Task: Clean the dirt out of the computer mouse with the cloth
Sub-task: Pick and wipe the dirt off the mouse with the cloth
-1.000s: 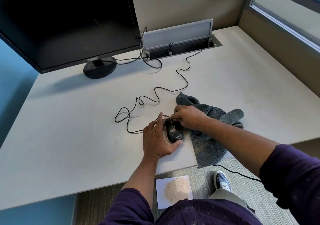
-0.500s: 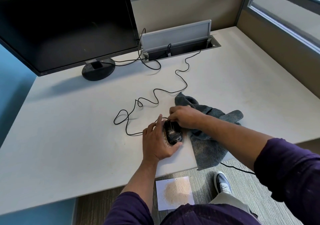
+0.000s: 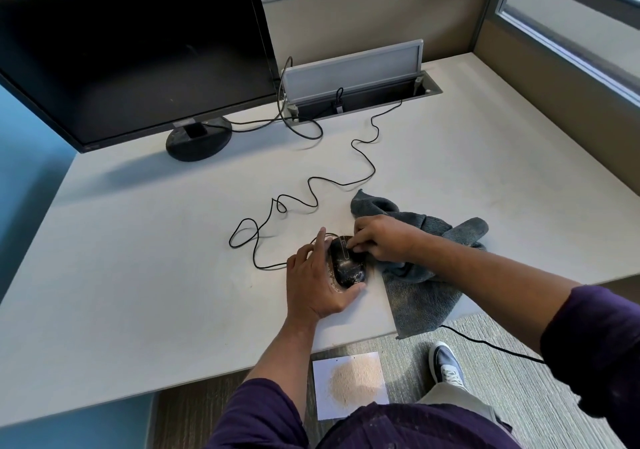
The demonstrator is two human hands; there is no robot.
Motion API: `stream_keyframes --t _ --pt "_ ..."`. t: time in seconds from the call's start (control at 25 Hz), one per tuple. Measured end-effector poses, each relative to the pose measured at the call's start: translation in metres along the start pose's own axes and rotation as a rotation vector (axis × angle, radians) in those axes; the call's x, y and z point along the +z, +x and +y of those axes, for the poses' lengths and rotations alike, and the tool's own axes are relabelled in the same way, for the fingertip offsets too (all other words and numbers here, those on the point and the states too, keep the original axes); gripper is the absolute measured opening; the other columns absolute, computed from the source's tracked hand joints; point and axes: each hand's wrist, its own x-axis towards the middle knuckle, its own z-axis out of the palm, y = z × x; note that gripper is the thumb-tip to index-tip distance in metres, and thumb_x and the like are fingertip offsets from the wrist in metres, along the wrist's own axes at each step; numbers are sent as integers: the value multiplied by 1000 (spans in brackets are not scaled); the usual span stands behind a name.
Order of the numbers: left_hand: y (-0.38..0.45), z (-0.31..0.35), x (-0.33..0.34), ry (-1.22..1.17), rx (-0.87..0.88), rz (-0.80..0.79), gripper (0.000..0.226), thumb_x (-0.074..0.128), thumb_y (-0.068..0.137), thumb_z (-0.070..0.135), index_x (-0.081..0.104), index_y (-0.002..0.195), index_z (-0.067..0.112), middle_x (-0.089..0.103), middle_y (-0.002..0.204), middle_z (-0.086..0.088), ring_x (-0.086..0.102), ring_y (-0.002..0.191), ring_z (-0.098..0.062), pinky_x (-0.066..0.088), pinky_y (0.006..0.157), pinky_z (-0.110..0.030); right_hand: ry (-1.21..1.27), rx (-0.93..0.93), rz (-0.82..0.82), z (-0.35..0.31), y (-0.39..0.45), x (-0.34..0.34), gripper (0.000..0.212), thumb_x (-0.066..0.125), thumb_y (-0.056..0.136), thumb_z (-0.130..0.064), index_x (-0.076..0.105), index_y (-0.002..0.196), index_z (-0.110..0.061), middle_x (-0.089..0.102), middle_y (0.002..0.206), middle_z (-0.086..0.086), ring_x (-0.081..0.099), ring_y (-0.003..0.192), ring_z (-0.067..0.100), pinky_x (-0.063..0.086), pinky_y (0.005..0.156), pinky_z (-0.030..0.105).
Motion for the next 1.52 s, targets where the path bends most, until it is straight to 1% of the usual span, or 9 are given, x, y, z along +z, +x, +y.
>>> stream_keyframes --t 0.2,0.36,0.48,0.64,0.84,1.08,1.24,1.36,1.52 --pt "0 0 0 3 0 5 132 72 60 84 24 163 17 59 142 15 53 128 -17 42 102 -41 13 133 78 -3 9 6 19 63 92 -19 76 106 -19 64 103 4 59 102 22 46 90 34" --pt "0 -1 2 -1 -1 -1 131 72 60 82 24 164 17 59 142 15 52 128 -18 42 102 -42 70 103 -23 7 6 -7 17 70 88 -19 78 103 -21 71 97 -4 59 89 8 48 89 28" --pt "1 -1 3 7 4 8 130 72 61 82 25 163 16 59 142 15 53 128 -19 43 101 -42 2 153 61 3 7 0 18 65 90 -19 78 102 -19 70 101 0 60 98 16 46 92 33" --pt "1 -2 4 8 8 6 131 71 60 83 24 163 16 60 143 14 53 127 -19 42 102 -42 117 50 -78 6 -9 -3 18 73 87 -20 78 103 -24 67 95 -10 56 83 -1 41 80 13" --pt "1 -1 2 15 7 4 130 70 62 83 25 163 15 59 144 12 53 129 -19 42 102 -42 43 132 178 1 0 1 24 65 94 -23 74 115 -21 68 108 3 60 100 20 48 90 34" --pt "0 -1 2 15 13 6 130 72 62 82 26 163 15 59 143 12 53 129 -20 43 103 -42 37 -16 8 5 -6 -1 23 70 89 -15 77 109 -22 68 99 -1 63 93 17 45 84 24" --pt "0 -1 2 12 3 8 130 72 61 82 27 163 15 60 142 12 53 128 -20 42 102 -42 35 39 126 9 2 -9 21 66 92 -20 76 111 -22 68 105 0 62 98 18 48 90 34" --pt "-1 -2 3 16 6 4 130 72 61 82 26 163 16 60 143 12 53 129 -20 41 103 -41 -31 50 92 11 0 -2 23 61 95 -21 74 114 -23 64 110 0 60 101 20 48 90 35" --pt "0 -1 2 4 0 7 129 73 62 80 24 164 17 60 144 11 51 130 -20 40 105 -42 -47 192 152 26 -15 0 24 57 97 -23 72 115 -22 62 116 0 60 102 25 51 88 40"
